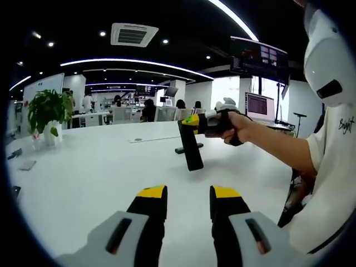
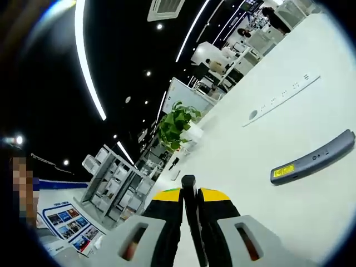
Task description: Pflip the remote and laser pointer to the front side, press the buttons, and align them neatly on the table
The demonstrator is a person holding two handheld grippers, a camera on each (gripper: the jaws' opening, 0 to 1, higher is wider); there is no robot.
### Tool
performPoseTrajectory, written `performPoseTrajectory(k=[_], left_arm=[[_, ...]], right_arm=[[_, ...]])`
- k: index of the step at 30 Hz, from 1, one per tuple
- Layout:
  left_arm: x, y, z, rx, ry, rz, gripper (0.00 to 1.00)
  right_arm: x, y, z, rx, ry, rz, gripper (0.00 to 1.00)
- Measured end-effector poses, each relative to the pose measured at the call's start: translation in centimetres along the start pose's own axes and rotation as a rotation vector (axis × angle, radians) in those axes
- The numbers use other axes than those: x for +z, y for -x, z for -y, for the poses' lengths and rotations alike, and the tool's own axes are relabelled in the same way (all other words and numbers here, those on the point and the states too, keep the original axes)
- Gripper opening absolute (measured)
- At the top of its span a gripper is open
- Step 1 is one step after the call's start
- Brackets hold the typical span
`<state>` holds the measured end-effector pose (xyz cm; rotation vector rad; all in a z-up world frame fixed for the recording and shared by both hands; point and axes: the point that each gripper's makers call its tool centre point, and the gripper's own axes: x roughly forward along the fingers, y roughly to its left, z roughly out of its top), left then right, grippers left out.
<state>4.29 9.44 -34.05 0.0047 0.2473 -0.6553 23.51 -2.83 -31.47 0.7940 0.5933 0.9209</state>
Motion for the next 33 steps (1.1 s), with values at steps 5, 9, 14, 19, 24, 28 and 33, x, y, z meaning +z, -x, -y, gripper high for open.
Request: performPoseTrajectory(k=[5, 9, 14, 19, 24, 28, 33], left_arm=[[0.0, 0.1, -0.1, 0.006, -0.002, 0.003, 0.32], [0.2, 0.0, 0.1, 0.000, -0.007, 0.006, 0.32], [0.1, -0.1, 0.4, -0.004, -0.024, 0.006, 0.32], [0.1, 0.0, 0.5, -0.003, -0.031, 0.003, 0.32], [0.2, 0.1, 0.4, -0.001, -0.035, 0.004, 0.32], [0.0, 0.0, 0.5, -0.005, -0.035, -0.001, 0.32], [0.1, -0.2, 0.7, -0.015, -0.042, 0.001, 0.32]], right_arm=[[-0.4, -0.3, 0.2, -0.023, 0.026, -0.012, 0.14], [-0.4, -0.4, 0.2, -0.021, 0.031, -0.019, 0.14], [-0.3, -0.4, 0.4, -0.043, 0.059, -0.024, 0.14], [-0.6, -0.4, 0.4, -0.047, 0.064, -0.029, 0.14], [-0.8, -0.6, 0.7, -0.057, 0.065, -0.036, 0.14], [-0.8, -0.7, -0.6, -0.031, 0.080, -0.039, 0.14], [-0.9, -0.8, -0.1, -0.068, 0.121, -0.060, 0.14]])
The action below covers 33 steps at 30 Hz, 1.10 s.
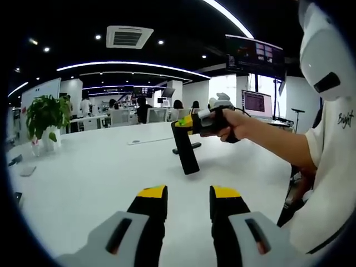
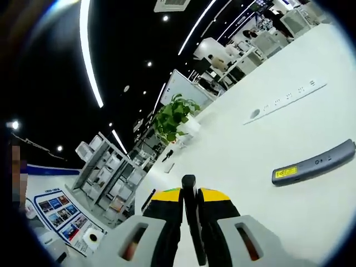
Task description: Pflip the remote and laser pointer to the front side, press the buttons, and align them neatly on the table
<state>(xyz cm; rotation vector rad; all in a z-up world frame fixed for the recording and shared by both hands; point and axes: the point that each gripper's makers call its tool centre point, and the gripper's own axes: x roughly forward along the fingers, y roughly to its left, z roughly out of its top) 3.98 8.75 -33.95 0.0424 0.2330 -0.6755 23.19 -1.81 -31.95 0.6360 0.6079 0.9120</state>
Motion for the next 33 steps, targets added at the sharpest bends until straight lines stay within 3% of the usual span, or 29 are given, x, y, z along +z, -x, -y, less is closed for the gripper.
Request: performPoseTrajectory(k=[12, 33], left_arm=[[-0.1, 0.2, -0.1, 0.004, 0.000, 0.001, 0.32], [-0.4, 0.2, -0.2, 0.010, 0.006, -0.002, 0.32]], right_arm=[[-0.1, -1.0, 1.2, -0.017, -0.003, -0.038, 0.14], [-0.5, -2.0, 2.4, -0.041, -0.031, -0.022, 0.14]])
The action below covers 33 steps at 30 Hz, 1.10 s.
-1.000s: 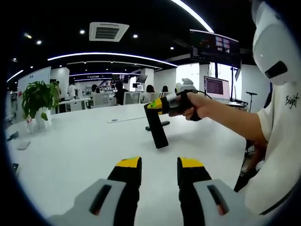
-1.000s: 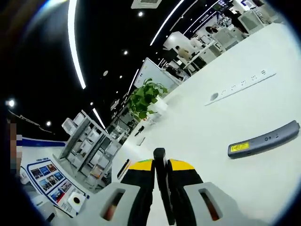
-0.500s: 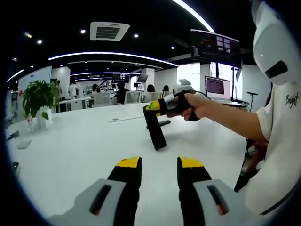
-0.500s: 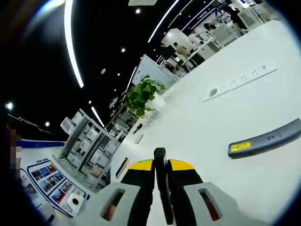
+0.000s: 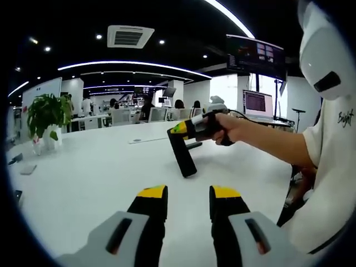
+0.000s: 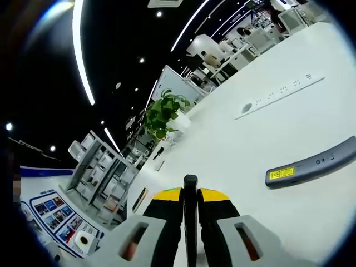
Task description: Pflip the remote and laser pointer to the front side, press the buttons, and align them neatly on the table
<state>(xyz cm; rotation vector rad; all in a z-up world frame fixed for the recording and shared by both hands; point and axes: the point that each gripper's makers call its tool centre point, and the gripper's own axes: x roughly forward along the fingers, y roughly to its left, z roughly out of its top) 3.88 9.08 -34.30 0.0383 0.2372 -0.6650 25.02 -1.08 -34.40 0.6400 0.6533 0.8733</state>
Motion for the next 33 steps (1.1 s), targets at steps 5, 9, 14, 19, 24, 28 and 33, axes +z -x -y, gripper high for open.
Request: performPoseTrajectory(k=[5, 9, 14, 19, 24, 28, 33], left_arm=[[-0.1, 0.0, 0.1, -0.005, -0.002, -0.003, 0.32], [-0.1, 0.0, 0.0, -0.001, 0.001, -0.001, 0.32], [-0.2, -0.1, 0.1, -0.004, -0.006, -0.006, 0.32], [-0.2, -0.2, 0.1, -0.005, -0.005, -0.007, 0.31], [-0.2, -0.3, 0.3, -0.010, -0.004, -0.012, 0.31], [-0.1, -0.3, 0.3, -0.012, -0.013, -0.014, 0.31], [0.1, -0.2, 0.1, -0.004, -0.011, -0.011, 0.31]], right_arm=[[0.0, -0.1, 0.2, -0.006, -0.002, 0.003, 0.14], [0.2, -0.1, 0.5, -0.019, 0.001, 0.012, 0.14], [0.4, -0.2, 1.0, -0.028, -0.016, 0.020, 0.14], [0.3, -0.5, 1.6, -0.039, -0.033, 0.024, 0.14], [0.3, -0.8, 1.8, -0.052, -0.029, 0.036, 0.14], [0.1, -1.1, 1.8, -0.058, -0.029, 0.038, 0.14], [0.1, -1.4, 2.1, -0.063, -0.032, 0.041, 0.14]])
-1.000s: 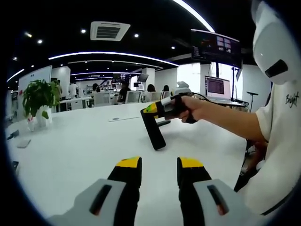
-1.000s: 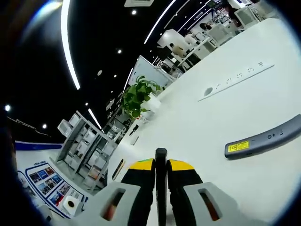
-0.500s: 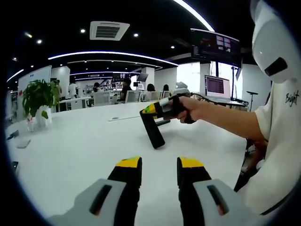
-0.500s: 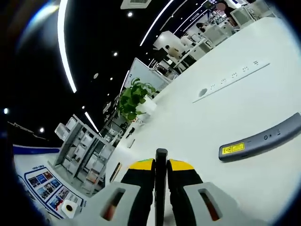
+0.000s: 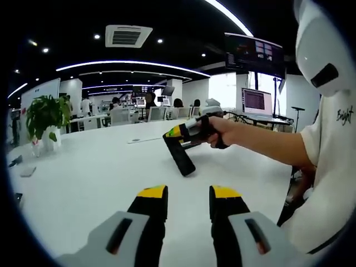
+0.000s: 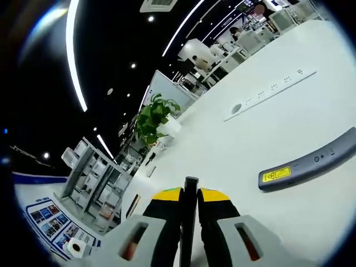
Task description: Pflip the remote and laser pointer to the front side, press the buttons, and align them neatly on the table
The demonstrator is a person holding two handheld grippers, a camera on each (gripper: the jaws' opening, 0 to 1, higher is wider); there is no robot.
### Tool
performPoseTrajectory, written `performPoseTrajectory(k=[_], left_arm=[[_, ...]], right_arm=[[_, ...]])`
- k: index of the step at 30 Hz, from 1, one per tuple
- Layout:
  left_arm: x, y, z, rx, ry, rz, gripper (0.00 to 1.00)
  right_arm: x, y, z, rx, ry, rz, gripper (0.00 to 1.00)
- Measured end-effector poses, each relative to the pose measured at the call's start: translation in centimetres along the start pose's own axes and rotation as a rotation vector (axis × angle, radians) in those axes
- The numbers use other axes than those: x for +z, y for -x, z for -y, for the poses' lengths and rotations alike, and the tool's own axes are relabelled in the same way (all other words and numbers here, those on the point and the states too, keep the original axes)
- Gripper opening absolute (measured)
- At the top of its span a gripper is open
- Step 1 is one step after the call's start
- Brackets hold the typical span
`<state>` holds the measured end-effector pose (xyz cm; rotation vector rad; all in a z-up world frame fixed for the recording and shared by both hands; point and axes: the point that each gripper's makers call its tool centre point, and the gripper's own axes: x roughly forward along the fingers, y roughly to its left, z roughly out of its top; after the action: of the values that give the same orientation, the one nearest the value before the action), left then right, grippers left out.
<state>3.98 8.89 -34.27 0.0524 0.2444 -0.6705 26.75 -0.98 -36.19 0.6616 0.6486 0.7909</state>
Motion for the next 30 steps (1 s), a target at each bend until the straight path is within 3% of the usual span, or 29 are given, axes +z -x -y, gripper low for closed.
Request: performPoseTrajectory(k=[15, 30], left_arm=[[-0.4, 0.3, -0.3, 0.004, 0.005, 0.000, 0.31], [-0.5, 0.6, -0.7, 0.017, 0.013, 0.010, 0.31]], right_arm=[[-0.1, 0.0, 2.2, -0.078, -0.036, 0.046, 0.14], [-0.2, -0.7, 2.4, -0.161, 0.038, 0.094, 0.15]])
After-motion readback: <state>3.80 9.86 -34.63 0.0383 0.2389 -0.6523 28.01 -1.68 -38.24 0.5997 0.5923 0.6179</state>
